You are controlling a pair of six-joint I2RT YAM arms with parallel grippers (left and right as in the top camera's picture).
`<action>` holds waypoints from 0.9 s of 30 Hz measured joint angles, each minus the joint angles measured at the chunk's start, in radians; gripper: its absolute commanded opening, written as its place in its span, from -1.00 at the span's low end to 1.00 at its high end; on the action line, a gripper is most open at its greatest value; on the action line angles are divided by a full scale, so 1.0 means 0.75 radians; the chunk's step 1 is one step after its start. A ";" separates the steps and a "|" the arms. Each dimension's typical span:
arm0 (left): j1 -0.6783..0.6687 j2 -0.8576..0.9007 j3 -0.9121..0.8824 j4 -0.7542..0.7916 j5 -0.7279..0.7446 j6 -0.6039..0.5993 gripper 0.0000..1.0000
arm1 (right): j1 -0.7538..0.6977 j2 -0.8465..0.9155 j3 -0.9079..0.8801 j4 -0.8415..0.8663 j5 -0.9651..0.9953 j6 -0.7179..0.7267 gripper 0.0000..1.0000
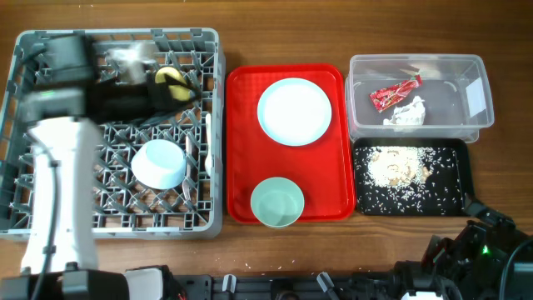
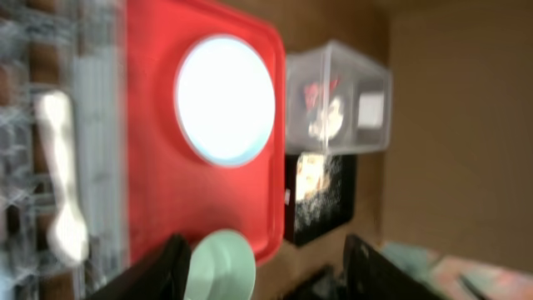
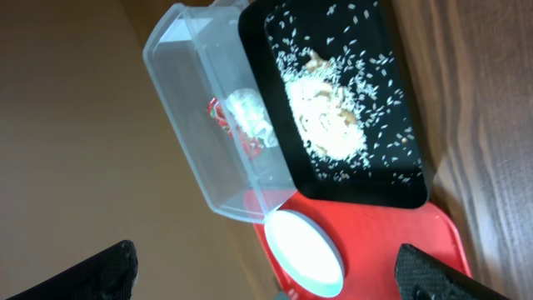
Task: Sort waste into correct bins and load items into the dishwasher rack
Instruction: 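Reach the left gripper to the mint-green bowl and grasp its rim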
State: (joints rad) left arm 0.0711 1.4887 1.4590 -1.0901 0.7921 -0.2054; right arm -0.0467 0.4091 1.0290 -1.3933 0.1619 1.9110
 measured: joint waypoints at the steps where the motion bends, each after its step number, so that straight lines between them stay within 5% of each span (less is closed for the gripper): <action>1: -0.119 0.001 0.000 0.063 -0.068 -0.078 0.19 | -0.001 0.000 0.001 -0.002 0.001 0.001 0.99; 5: -0.599 0.038 0.001 0.243 -0.426 -0.275 0.18 | -0.001 0.000 0.001 -0.003 0.001 0.000 0.99; 11: -1.069 0.194 0.001 0.043 -0.752 -0.377 -0.05 | -0.001 0.000 0.001 -0.003 0.001 0.001 0.99; 15: -1.220 0.276 0.001 -0.133 -0.822 -0.451 -0.08 | 0.000 0.000 0.001 -0.002 0.001 0.001 1.00; 27: -1.476 0.467 -0.050 -0.085 -0.932 -0.538 -0.07 | 0.000 0.000 0.001 -0.002 0.001 0.001 1.00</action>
State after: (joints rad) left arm -1.0355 1.8389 1.4216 -1.1542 0.0929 -0.6086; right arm -0.0467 0.4091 1.0294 -1.3949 0.1623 1.9114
